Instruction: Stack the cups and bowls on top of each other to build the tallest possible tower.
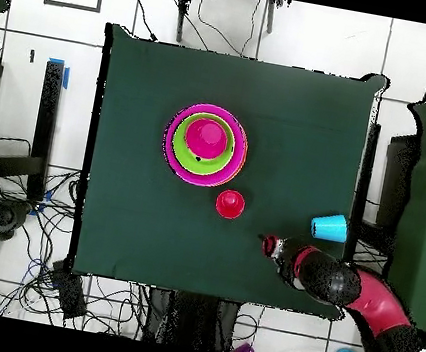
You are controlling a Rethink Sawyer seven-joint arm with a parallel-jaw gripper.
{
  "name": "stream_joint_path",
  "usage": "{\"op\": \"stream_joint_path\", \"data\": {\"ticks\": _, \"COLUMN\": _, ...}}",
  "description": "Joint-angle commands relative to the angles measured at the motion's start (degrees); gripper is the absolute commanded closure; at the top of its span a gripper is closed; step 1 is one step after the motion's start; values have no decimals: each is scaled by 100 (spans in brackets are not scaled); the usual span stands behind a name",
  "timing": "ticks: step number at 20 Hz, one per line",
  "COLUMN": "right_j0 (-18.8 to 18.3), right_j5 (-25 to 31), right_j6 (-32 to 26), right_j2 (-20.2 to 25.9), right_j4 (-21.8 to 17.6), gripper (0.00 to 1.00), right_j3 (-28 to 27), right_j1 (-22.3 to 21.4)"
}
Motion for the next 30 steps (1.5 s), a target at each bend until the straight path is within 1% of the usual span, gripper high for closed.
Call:
{"op": "stream_joint_path", "data": {"ticks": 1, "right_j0": 510, "right_j5": -861, "right_j6": 829, "right_j2": -3, "right_j4": 68, "gripper": 0, "right_j3": 774, "right_j1": -79}}
{"op": "stream_joint_path", "data": {"ticks": 4, "right_j0": 810, "right_j5": -1281, "right_j6": 1109, "right_j2": -318, "right_j4": -60, "gripper": 0, "right_j3": 826, "right_j1": -24}}
{"op": "stream_joint_path", "data": {"ticks": 8, "right_j0": 1017, "right_j5": -1473, "right_j6": 1164, "right_j2": -556, "right_j4": 25, "gripper": 0, "right_j3": 958, "right_j1": -142}}
{"op": "stream_joint_path", "data": {"ticks": 13, "right_j0": 1193, "right_j5": -1812, "right_j6": 1122, "right_j2": -793, "right_j4": -51, "gripper": 0, "right_j3": 991, "right_j1": -90}}
{"op": "stream_joint_path", "data": {"ticks": 22, "right_j0": 1437, "right_j5": -2500, "right_j6": 988, "right_j2": -1247, "right_j4": -391, "gripper": 0, "right_j3": 820, "right_j1": 86}}
{"op": "stream_joint_path", "data": {"ticks": 25, "right_j0": 1420, "right_j5": -2589, "right_j6": 894, "right_j2": -1289, "right_j4": -388, "gripper": 0, "right_j3": 792, "right_j1": 107}}
{"op": "stream_joint_path", "data": {"ticks": 29, "right_j0": 1350, "right_j5": -2300, "right_j6": 610, "right_j2": -1130, "right_j4": -336, "gripper": 0, "right_j3": 701, "right_j1": 56}}
{"op": "stream_joint_path", "data": {"ticks": 30, "right_j0": 1382, "right_j5": -2195, "right_j6": 608, "right_j2": -1133, "right_j4": -261, "gripper": 0, "right_j3": 633, "right_j1": 77}}
